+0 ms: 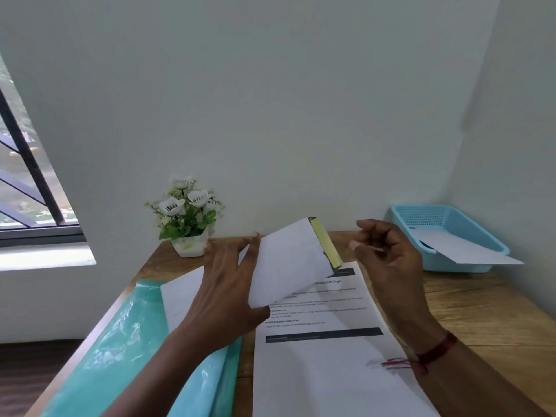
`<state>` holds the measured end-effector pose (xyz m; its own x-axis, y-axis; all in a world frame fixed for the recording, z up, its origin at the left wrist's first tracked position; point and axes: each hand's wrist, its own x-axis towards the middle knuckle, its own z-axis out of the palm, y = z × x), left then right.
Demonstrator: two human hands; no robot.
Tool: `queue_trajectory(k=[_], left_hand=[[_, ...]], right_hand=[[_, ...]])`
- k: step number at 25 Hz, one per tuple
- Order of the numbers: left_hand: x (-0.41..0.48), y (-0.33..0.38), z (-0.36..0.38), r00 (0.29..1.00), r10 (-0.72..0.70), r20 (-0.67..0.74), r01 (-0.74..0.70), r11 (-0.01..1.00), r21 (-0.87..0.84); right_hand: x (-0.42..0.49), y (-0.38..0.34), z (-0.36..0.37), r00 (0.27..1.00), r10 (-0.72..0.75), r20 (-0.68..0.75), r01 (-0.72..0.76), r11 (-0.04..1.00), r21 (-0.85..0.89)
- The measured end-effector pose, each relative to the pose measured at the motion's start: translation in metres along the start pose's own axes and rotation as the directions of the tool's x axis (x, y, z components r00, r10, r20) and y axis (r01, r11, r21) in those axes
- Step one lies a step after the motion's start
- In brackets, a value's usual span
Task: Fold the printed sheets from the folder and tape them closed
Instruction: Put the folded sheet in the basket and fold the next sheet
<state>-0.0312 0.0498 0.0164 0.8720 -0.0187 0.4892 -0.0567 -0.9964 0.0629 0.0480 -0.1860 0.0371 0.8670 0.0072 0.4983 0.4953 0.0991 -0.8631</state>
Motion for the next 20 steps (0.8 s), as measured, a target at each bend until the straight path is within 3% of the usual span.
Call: queue_trajectory(k=[5, 9, 14, 16, 20], left_hand=[[0.011, 0.023, -0.023, 1.0, -0.021, -0.016, 0.02, 0.999, -0.047], [0.015, 0.049, -0.034, 0.999, -0.045, -0.008, 0.044, 0.998, -0.046], [0.019, 0.072, -0.052, 0.989, -0.119, 0.082, 0.134, 0.968, -0.211], [0.025, 0.079, -0.06, 0.98, -0.177, 0.086, 0.197, 0.884, -0.423], [0.05, 0.081, -0.069, 0.936, -0.341, 0.087, 0.263, 0.513, -0.817]], right_hand=[[0.0, -0.007, 0.008, 0.922, 0.298, 0.246, -0.352, 0.911, 0.216], [0.005, -0.022, 0.008, 0.93, 0.285, 0.232, -0.342, 0.901, 0.266], [0.014, -0.045, -0.004, 0.946, 0.24, 0.216, -0.287, 0.932, 0.22], [0.017, -0.05, -0.009, 0.953, 0.215, 0.214, -0.257, 0.948, 0.188], [0.023, -0.061, -0.009, 0.969, 0.146, 0.197, -0.177, 0.973, 0.151]])
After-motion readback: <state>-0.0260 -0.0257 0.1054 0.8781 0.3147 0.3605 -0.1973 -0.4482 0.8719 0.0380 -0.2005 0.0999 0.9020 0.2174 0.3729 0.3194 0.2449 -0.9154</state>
